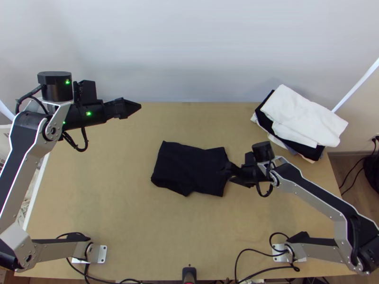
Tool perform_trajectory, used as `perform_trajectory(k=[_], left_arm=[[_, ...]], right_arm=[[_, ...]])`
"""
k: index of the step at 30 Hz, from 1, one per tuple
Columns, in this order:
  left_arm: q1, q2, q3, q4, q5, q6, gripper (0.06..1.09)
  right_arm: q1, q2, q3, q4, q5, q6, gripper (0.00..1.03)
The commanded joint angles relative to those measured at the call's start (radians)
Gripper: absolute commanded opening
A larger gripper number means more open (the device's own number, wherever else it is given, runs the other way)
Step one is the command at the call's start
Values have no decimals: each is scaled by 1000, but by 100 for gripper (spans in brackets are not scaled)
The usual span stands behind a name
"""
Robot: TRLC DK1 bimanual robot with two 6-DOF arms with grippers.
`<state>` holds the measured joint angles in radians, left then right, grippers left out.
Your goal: Fold the t-shirt
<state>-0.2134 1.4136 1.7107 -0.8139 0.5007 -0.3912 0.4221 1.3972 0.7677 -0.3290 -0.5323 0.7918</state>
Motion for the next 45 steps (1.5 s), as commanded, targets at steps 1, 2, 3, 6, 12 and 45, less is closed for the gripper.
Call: perform_trajectory(k=[1, 2, 3, 6, 12, 45], left_arm=[[12, -22, -11, 4, 6, 12, 105], [12, -22, -11, 4, 6, 12, 105], [14, -22, -11, 2, 6, 12, 105], [16, -22, -13, 2, 6, 12, 105], [17, -22, -16, 2, 6, 12, 105], [62, -70, -16, -24, 6, 18, 105]], right_arm=[[-22, 23, -33, 8, -12, 43, 96], [-23, 23, -38, 8, -12, 44, 96], [-25, 23, -44, 8, -12, 44, 96], [-26, 49, -53, 11, -23, 44, 97], [-20, 154, -42, 108, -49, 50, 97], [-192, 16, 591, 5, -84, -6, 3]])
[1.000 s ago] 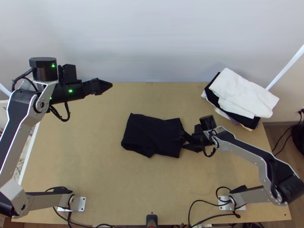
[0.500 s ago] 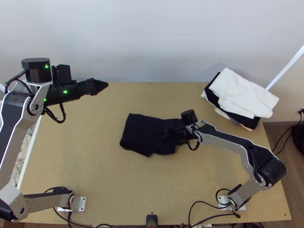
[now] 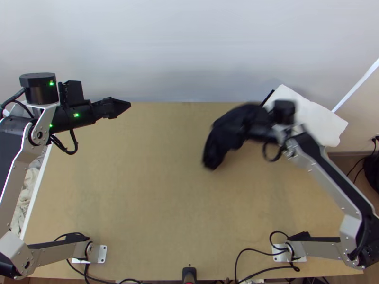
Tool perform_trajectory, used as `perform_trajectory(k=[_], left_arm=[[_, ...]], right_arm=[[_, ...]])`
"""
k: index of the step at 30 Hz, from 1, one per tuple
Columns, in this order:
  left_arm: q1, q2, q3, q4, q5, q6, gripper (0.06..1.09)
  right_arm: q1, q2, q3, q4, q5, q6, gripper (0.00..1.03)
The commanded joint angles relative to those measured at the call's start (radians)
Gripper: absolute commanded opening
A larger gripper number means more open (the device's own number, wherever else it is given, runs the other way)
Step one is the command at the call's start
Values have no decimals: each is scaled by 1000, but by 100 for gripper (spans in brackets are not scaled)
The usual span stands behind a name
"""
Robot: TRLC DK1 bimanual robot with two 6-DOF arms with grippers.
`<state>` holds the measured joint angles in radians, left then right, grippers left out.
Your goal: Fold the t-shirt
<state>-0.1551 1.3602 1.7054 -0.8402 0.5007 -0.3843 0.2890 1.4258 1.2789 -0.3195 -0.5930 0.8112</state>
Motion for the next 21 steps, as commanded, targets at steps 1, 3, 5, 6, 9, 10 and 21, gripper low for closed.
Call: perform_trajectory(k=[1, 3, 5, 6, 9, 10, 21], left_arm=[[2, -16, -9, 3, 6, 12, 105], [0, -18, -7, 4, 6, 12, 105], [2, -18, -6, 4, 6, 12, 105], [2, -19, -6, 3, 6, 12, 105], [3, -23, -12, 3, 4, 12, 105], [5, -24, -15, 3, 4, 12, 105], [5, -35, -21, 0, 4, 13, 105]], right_arm=[[-88, -5, 111, -12, -33, -38, 3], [-143, 16, 168, -18, -53, -46, 3], [-208, 42, 227, -24, -110, -46, 3], [-235, 61, 261, -26, -130, -44, 3], [-312, 108, 355, -33, -185, -43, 3], [-335, 128, 389, -33, -199, -43, 3], [-551, 357, 651, -39, -343, -9, 3]])
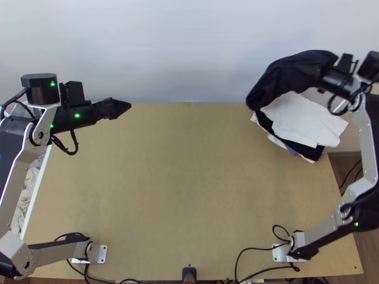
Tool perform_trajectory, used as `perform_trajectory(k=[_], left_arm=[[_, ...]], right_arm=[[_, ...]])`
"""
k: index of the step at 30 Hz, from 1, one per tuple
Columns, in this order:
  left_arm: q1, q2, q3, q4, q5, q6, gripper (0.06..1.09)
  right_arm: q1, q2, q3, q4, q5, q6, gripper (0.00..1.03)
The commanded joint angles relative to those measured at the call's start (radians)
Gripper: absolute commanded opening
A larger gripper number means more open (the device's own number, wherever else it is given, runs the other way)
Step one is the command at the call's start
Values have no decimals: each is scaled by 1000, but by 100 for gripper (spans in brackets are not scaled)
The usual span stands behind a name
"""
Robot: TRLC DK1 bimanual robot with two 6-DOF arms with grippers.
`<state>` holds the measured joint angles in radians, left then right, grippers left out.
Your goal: Fold the t-shirt
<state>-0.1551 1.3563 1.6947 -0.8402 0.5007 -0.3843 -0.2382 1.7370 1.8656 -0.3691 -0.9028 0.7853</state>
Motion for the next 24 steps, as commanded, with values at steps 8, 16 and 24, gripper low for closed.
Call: perform_trajectory(k=[8, 16, 24], left_arm=[[5, -29, -7, 4, 6, 12, 105], [12, -48, -12, 6, 6, 12, 105], [22, -60, -12, 7, 6, 12, 105]], right_arm=[[-59, 142, 89, -8, -59, -11, 3], [-142, 174, -5, -149, -53, -210, 3], [-250, 153, -40, -352, -30, -442, 3]])
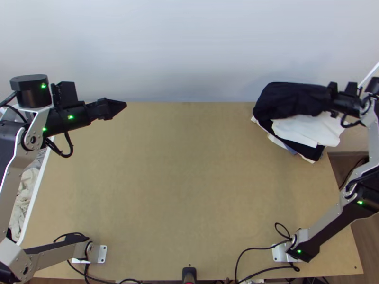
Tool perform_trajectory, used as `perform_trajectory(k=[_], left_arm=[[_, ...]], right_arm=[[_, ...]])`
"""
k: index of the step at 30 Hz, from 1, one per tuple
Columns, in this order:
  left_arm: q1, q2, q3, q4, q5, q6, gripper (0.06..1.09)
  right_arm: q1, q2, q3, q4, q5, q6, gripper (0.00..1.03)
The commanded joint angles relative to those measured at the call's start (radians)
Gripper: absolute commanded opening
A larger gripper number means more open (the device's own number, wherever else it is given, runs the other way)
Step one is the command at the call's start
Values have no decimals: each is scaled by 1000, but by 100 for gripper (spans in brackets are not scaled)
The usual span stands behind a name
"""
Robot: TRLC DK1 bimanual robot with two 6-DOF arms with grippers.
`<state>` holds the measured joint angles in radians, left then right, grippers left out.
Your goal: Fold the t-shirt
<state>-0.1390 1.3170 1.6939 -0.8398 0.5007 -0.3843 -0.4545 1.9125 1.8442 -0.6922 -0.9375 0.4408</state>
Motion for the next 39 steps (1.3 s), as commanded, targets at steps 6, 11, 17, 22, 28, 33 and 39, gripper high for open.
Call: perform_trajectory(k=[6, 11, 17, 22, 28, 33, 39], left_arm=[[4, -19, -11, 13, 7, 12, 105], [4, -24, -11, 13, 7, 12, 105], [4, -32, -11, 13, 7, 12, 105], [4, -45, -7, 13, 7, 9, 105], [4, -55, -13, 11, 7, 9, 105], [6, -56, -8, 11, 7, 9, 105], [12, -61, -3, 13, 7, 12, 105]], right_arm=[[-76, -46, -53, -99, 52, -214, 3], [-82, -52, -53, -113, 69, -226, 3], [-59, -93, -40, -121, 69, -223, 3], [-56, -87, -43, -122, 124, -221, 3], [-87, -87, -82, -138, 204, -275, 22], [-167, -81, -108, -138, 275, -315, 100], [-297, -93, -74, -118, 402, -343, 100]])
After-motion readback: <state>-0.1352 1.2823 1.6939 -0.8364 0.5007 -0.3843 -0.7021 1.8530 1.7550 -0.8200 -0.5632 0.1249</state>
